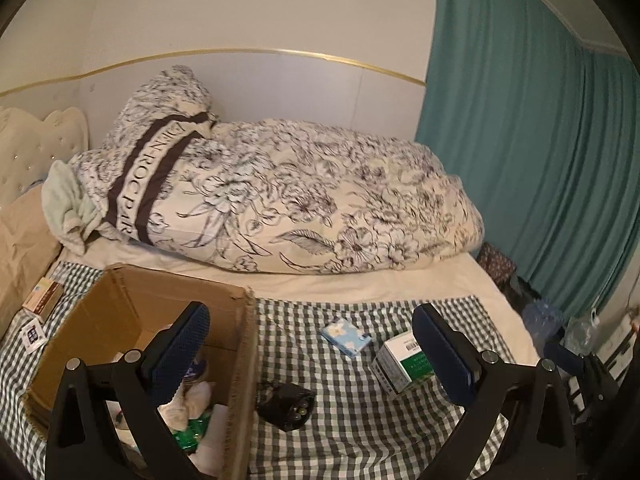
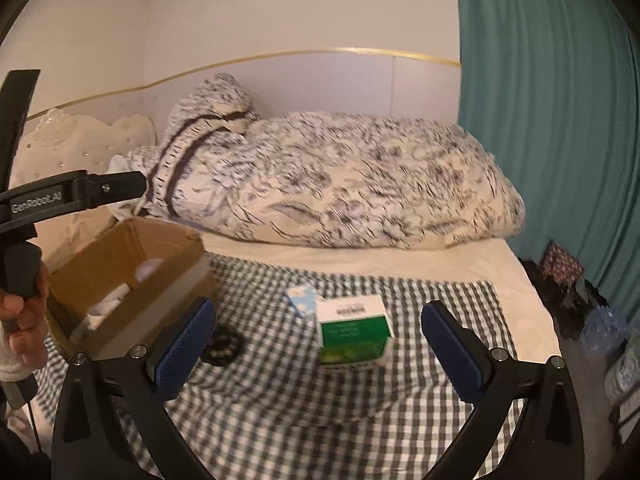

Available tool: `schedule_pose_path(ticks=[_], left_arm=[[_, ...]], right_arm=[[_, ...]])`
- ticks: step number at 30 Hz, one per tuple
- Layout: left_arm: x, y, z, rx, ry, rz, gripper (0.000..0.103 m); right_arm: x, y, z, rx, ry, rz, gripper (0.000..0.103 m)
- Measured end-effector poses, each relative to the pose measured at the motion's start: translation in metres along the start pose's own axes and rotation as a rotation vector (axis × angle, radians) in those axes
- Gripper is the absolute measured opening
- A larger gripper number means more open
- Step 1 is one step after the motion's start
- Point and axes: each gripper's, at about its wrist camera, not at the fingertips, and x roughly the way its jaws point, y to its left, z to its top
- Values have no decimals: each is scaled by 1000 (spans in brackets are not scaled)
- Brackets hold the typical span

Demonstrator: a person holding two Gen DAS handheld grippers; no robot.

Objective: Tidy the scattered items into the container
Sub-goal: 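Move both tools back toward the green medicine box and blue tissue pack, then grasp the green-and-white medicine box with the right tool while the left tool grasps the blue tissue pack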

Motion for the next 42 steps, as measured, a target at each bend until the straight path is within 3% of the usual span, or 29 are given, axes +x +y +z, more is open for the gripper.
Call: schedule_pose_path(ticks=[10,22,28,32,42], left_arm=[[48,-10,-14,-35,60,-14,103],[108,-16,-32,-113,114,-58,103],[127,-24,-33,-95,103,-31,103],[146,-20,-36,-126,136,-30,103],[177,-22,-45,-95,183,-10,103]], right_arm=[[46,-25,-21,11,96,16,103],[98,-35,-35,-25,149,22,103],[118,-41,-38,-1,165,43,103],[130,-41,-42,-10,172,48,103],[164,-39,-55,-22,207,53,103]])
